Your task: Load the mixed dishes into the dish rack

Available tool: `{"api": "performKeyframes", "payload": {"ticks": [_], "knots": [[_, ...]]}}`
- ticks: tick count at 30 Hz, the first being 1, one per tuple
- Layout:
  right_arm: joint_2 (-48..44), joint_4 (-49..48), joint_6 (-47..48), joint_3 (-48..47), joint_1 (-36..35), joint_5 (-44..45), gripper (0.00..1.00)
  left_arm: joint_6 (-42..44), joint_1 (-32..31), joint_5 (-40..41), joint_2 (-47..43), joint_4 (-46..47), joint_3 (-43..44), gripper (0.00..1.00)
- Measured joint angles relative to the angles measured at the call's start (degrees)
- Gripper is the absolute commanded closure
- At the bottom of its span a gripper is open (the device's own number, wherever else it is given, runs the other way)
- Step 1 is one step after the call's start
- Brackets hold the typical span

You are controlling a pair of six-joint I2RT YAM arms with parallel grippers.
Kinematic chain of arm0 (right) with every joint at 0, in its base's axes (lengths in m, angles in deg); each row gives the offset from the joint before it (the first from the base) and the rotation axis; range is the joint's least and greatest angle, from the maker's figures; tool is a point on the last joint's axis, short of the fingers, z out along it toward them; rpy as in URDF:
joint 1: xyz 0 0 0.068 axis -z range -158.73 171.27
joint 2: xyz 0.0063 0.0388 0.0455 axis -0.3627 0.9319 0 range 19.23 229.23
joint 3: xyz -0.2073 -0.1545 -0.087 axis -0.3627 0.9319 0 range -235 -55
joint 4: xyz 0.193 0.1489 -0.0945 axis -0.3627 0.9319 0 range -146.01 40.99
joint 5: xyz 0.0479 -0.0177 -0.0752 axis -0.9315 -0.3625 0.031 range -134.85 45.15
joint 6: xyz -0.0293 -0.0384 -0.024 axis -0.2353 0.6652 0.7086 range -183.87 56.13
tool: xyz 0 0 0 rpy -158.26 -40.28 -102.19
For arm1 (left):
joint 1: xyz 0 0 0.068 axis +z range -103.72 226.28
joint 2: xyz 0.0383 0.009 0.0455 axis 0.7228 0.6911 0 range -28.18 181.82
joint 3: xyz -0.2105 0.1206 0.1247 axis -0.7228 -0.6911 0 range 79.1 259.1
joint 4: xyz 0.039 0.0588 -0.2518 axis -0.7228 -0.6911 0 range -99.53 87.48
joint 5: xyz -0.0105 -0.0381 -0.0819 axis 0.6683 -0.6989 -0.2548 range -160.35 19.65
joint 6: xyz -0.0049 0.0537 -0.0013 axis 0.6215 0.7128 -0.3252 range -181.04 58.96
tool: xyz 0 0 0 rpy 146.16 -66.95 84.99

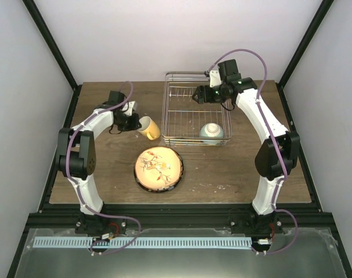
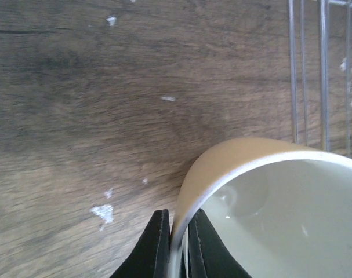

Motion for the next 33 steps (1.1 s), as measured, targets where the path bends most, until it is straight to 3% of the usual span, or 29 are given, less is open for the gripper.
{"api": "performKeyframes", "payload": {"ticks": [8,14,19,24,28,33], "knots": [[-0.02,0.33,0.04,0.39,0.00,0.20,0.24,0.22,-0.09,-2.21,1.07,1.75,-0.39,1.00],[-0.35,-1.86,-0.24,3.82,0.00,-2.47,0.24,0.28,0.76,-9.11,-0.87,6.40,-6.19,1.00],[-2.56,-8.63,-4.24,12.94,0.50,-10.60,0.25,-2.71,7.10,-18.16,-7.58,13.51,-16.52,1.00],[-4.83,-17.07,-10.49,20.59,1.46,-19.91,0.25,-5.11,13.00,-20.74,-13.18,19.91,-19.41,1.00],[-4.98,-24.06,-15.17,22.08,1.73,-26.88,0.28,-11.21,13.07,-24.06,-16.11,30.64,-21.24,1.00],[-5.97,-37.59,-25.05,27.78,1.90,-35.26,0.31,-26.77,12.48,-27.17,-14.47,54.12,-24.50,1.00]]}}
